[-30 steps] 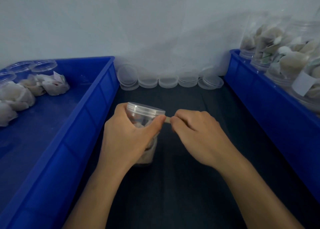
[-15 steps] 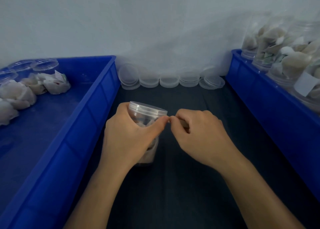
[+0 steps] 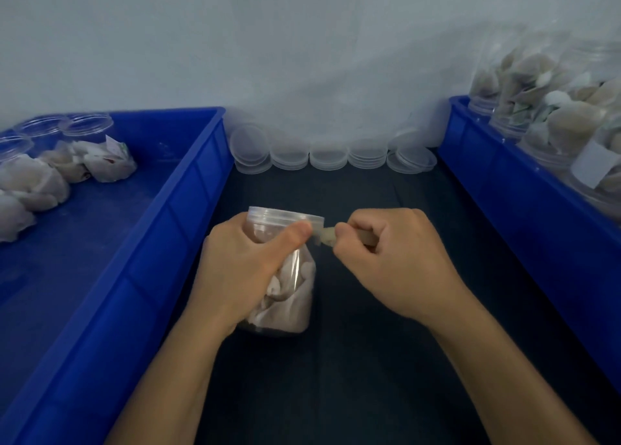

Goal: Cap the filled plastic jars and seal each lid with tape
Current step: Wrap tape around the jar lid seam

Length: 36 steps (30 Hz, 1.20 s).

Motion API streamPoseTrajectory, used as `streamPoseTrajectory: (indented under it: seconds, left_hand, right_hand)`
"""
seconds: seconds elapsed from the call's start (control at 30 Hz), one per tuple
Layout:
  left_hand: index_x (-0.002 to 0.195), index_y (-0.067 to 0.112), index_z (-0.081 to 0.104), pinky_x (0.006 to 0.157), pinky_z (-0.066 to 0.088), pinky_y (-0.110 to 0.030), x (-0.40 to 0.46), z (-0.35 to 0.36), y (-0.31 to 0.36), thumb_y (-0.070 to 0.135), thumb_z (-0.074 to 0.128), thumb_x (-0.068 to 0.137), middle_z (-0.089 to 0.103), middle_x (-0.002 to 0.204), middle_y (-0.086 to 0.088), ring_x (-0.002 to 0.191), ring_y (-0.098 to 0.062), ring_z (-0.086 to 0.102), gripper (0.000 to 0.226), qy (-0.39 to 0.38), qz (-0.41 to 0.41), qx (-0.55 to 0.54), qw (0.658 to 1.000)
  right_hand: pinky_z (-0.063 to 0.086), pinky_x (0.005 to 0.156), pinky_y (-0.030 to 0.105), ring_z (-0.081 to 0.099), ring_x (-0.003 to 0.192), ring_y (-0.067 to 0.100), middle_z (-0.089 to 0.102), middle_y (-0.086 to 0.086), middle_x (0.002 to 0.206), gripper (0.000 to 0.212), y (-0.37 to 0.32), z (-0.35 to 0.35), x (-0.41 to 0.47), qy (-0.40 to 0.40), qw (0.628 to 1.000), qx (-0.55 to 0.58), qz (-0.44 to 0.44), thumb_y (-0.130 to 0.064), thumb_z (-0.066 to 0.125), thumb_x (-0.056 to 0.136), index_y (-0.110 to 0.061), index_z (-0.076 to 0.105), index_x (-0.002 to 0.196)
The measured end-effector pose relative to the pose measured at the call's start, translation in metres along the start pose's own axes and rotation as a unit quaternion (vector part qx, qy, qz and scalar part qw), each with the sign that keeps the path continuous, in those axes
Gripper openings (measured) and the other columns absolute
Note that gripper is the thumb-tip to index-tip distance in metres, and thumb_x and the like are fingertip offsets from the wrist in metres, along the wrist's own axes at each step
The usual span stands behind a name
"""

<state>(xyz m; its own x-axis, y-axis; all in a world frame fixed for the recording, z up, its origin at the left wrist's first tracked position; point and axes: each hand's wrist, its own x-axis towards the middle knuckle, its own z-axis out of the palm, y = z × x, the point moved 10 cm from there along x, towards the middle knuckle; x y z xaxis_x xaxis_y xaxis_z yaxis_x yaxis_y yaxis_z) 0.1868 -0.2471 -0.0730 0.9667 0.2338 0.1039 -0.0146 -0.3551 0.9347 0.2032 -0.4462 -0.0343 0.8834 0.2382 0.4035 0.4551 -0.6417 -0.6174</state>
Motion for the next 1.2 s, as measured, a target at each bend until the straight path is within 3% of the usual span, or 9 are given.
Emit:
streamPoseTrajectory:
  seconds: [0.2,0.3,0.37,0.43,0.57,0.7,1.03,1.13,1.2]
  left_hand:
    - [0.098,0.017,0.084,0.073,0.065,-0.044,-0.007,0.027,-0.027,0.069,0.081,0.057,0.078,0.098,-0.021,0.082,-0.031,0.076,0.066,-0.149,-0.148,-0.188,0.959]
    - [0.105,0.014,0.084,0.075,0.066,-0.042,-0.006,0.035,-0.027,0.061,0.067,0.087,0.073,0.114,-0.024,0.085,-0.031,0.078,0.053,-0.170,-0.169,-0.284,0.928]
    - [0.116,0.007,0.078,0.074,0.065,-0.038,-0.004,0.041,-0.022,0.062,0.058,0.093,0.070,0.113,-0.024,0.085,-0.027,0.077,0.063,-0.203,-0.165,-0.398,0.879]
    - [0.127,0.000,0.073,0.083,0.063,-0.044,-0.010,0.049,-0.013,0.073,0.069,0.080,0.071,0.116,-0.024,0.095,-0.033,0.075,0.087,-0.262,-0.146,-0.456,0.838]
    - [0.120,0.011,0.080,0.082,0.063,-0.043,-0.013,0.064,-0.019,0.071,0.075,0.073,0.076,0.115,-0.021,0.099,-0.032,0.077,0.076,-0.261,-0.128,-0.330,0.898]
    - [0.101,0.028,0.086,0.075,0.065,-0.038,-0.009,0.060,-0.020,0.065,0.069,0.075,0.081,0.108,-0.013,0.095,-0.027,0.080,0.048,-0.208,-0.110,-0.277,0.931]
    - [0.126,0.012,0.068,0.097,0.060,-0.060,0.001,0.044,-0.013,0.067,0.077,0.071,0.079,0.112,-0.015,0.104,-0.034,0.077,0.079,-0.077,-0.053,-0.252,0.963]
    - [0.130,0.011,0.065,0.097,0.059,-0.063,0.000,0.044,-0.012,0.068,0.075,0.072,0.077,0.115,-0.016,0.106,-0.036,0.077,0.082,-0.075,-0.044,-0.251,0.964]
    - [0.131,0.008,0.063,0.096,0.058,-0.065,-0.002,0.046,-0.009,0.069,0.073,0.074,0.075,0.117,-0.018,0.106,-0.037,0.076,0.084,-0.080,-0.037,-0.246,0.965]
  right_hand:
    - [0.028,0.049,0.029,0.031,0.049,0.010,0.032,-0.001,0.051,0.049,0.006,-0.004,0.002,-0.025,0.984,0.175,0.013,-0.046,0.057,0.082,-0.008,0.042,0.057]
    - [0.027,0.051,0.023,0.028,0.050,0.007,0.031,-0.009,0.050,0.039,0.023,-0.019,0.006,0.026,0.942,0.331,0.052,-0.020,0.055,0.082,-0.021,0.040,0.047]
    - [0.029,0.053,0.025,0.027,0.049,0.010,0.032,-0.010,0.050,0.038,0.043,-0.032,0.007,0.067,0.893,0.437,0.088,-0.020,0.054,0.080,-0.027,0.044,0.044]
    - [0.033,0.055,0.025,0.030,0.049,0.011,0.033,-0.007,0.051,0.035,0.054,-0.036,0.004,0.088,0.904,0.407,0.102,-0.025,0.054,0.079,-0.026,0.045,0.046]
    - [0.043,0.053,0.033,0.046,0.054,0.009,0.050,-0.005,0.058,0.036,0.051,-0.007,0.005,0.035,0.991,0.110,0.072,-0.043,0.051,0.090,-0.019,0.051,0.064]
    - [0.049,0.069,0.041,0.050,0.075,0.009,0.054,-0.010,0.073,0.038,0.038,0.024,0.007,-0.038,0.995,-0.095,-0.009,-0.045,0.047,0.102,-0.025,0.055,0.070]
    - [0.050,0.075,0.036,0.053,0.085,0.012,0.059,-0.013,0.080,0.024,0.041,0.045,0.001,-0.113,0.988,-0.100,-0.027,-0.037,0.066,0.097,-0.026,0.071,0.077]
    - [0.052,0.089,0.032,0.058,0.104,0.007,0.062,-0.017,0.102,0.021,0.037,0.016,0.005,-0.006,1.000,-0.023,0.010,-0.036,0.060,0.101,-0.033,0.076,0.112]
    - [0.053,0.100,0.033,0.062,0.116,0.003,0.066,-0.018,0.118,0.028,0.035,-0.002,0.004,0.062,0.984,0.161,0.039,-0.042,0.055,0.104,-0.036,0.072,0.125]
